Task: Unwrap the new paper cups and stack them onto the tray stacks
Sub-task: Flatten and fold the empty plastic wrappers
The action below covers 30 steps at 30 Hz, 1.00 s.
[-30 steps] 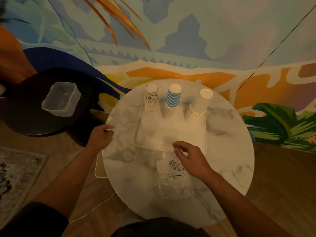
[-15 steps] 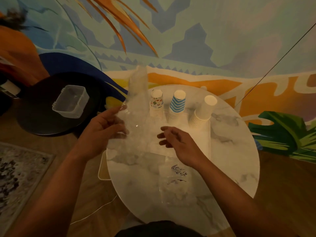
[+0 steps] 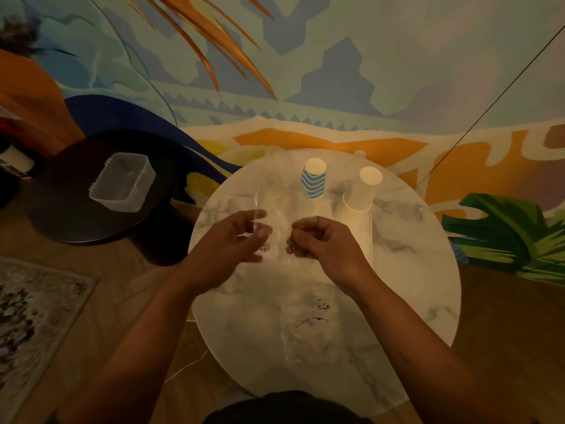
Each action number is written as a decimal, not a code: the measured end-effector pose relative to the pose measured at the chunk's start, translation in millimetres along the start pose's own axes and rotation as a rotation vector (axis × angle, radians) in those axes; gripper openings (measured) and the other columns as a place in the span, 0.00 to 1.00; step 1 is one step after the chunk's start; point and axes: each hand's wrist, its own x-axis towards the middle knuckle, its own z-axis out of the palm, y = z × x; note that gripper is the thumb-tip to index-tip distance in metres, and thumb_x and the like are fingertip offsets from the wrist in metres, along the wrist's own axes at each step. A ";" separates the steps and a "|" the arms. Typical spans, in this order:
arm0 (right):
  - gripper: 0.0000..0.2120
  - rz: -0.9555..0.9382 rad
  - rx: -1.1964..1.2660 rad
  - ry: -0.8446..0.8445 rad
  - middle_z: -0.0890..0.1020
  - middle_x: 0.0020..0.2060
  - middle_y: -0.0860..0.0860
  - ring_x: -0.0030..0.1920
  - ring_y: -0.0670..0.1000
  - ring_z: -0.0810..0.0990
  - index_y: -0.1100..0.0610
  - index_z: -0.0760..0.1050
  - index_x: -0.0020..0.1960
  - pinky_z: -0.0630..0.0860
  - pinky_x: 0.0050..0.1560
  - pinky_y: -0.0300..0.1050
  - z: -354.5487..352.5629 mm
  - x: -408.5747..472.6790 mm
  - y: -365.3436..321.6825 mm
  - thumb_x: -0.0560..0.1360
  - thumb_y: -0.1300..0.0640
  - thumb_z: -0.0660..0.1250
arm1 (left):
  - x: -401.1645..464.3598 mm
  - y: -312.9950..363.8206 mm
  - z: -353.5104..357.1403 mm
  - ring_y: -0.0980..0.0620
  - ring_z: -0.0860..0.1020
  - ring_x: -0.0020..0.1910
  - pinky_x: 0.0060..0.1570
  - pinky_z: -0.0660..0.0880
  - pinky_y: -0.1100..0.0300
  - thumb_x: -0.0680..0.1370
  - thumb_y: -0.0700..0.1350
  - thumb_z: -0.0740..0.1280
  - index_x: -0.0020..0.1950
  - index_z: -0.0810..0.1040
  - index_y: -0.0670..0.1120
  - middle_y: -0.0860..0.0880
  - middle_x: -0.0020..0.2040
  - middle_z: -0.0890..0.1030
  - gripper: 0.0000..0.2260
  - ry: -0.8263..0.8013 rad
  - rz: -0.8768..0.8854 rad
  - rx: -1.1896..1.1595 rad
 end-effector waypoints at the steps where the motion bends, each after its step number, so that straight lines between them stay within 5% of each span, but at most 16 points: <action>1: 0.04 -0.017 -0.060 0.004 0.86 0.39 0.56 0.40 0.52 0.85 0.60 0.81 0.52 0.81 0.47 0.45 -0.6 -2.4 2.6 0.78 0.65 0.70 | 3.4 1.5 6.4 0.48 0.84 0.54 0.52 0.83 0.54 0.77 0.53 0.69 0.69 0.74 0.50 0.47 0.58 0.83 0.21 0.052 -0.004 -0.007; 8: 0.09 -0.127 -0.326 0.138 0.84 0.37 0.53 0.38 0.47 0.81 0.54 0.80 0.40 0.78 0.43 0.41 -7.7 -18.5 11.3 0.72 0.54 0.78 | 22.6 4.5 37.2 0.48 0.85 0.44 0.43 0.82 0.61 0.79 0.43 0.71 0.53 0.82 0.43 0.46 0.43 0.85 0.05 0.290 0.041 0.016; 11: 0.16 -0.070 -0.148 0.094 0.86 0.45 0.57 0.45 0.51 0.84 0.57 0.81 0.50 0.79 0.49 0.44 -14.5 -21.7 4.5 0.73 0.45 0.72 | 25.5 6.0 39.5 0.50 0.85 0.41 0.41 0.81 0.63 0.79 0.40 0.71 0.50 0.82 0.43 0.46 0.41 0.86 0.02 0.227 0.035 -0.024; 16: 0.17 0.101 0.062 0.006 0.85 0.57 0.52 0.56 0.56 0.85 0.56 0.78 0.65 0.79 0.60 0.54 -27.8 -21.3 -8.5 0.80 0.49 0.66 | 27.5 9.3 35.4 0.50 0.86 0.43 0.44 0.82 0.62 0.80 0.34 0.67 0.52 0.81 0.45 0.47 0.44 0.87 0.07 0.058 0.057 0.039; 20: 0.08 -0.001 -0.124 0.055 0.87 0.48 0.52 0.52 0.55 0.85 0.55 0.84 0.55 0.79 0.59 0.54 -27.2 -18.9 -9.2 0.79 0.54 0.70 | 26.8 12.6 31.7 0.48 0.86 0.45 0.48 0.82 0.58 0.81 0.31 0.63 0.55 0.81 0.46 0.46 0.47 0.87 0.12 -0.077 0.072 0.084; 25: 0.05 -0.076 -0.051 0.202 0.87 0.40 0.54 0.43 0.49 0.84 0.63 0.83 0.47 0.80 0.51 0.47 -30.0 -13.8 -14.3 0.76 0.60 0.73 | 25.2 14.6 25.8 0.43 0.86 0.48 0.50 0.83 0.54 0.83 0.33 0.60 0.62 0.78 0.42 0.44 0.52 0.87 0.12 -0.058 0.073 -0.021; 28: 0.12 -0.153 -0.030 0.302 0.85 0.38 0.55 0.43 0.54 0.83 0.62 0.79 0.44 0.82 0.51 0.51 -28.5 -13.8 -15.9 0.72 0.53 0.76 | 24.0 15.3 25.3 0.44 0.86 0.48 0.47 0.83 0.58 0.83 0.34 0.60 0.62 0.78 0.43 0.46 0.52 0.87 0.11 -0.055 0.069 -0.056; 30: 0.22 -0.087 0.043 0.232 0.85 0.48 0.54 0.49 0.57 0.85 0.62 0.78 0.55 0.81 0.55 0.57 -30.7 -13.9 -14.5 0.68 0.49 0.76 | 24.9 14.9 25.8 0.44 0.86 0.48 0.46 0.83 0.58 0.83 0.35 0.61 0.61 0.78 0.44 0.46 0.52 0.87 0.11 -0.048 0.077 -0.071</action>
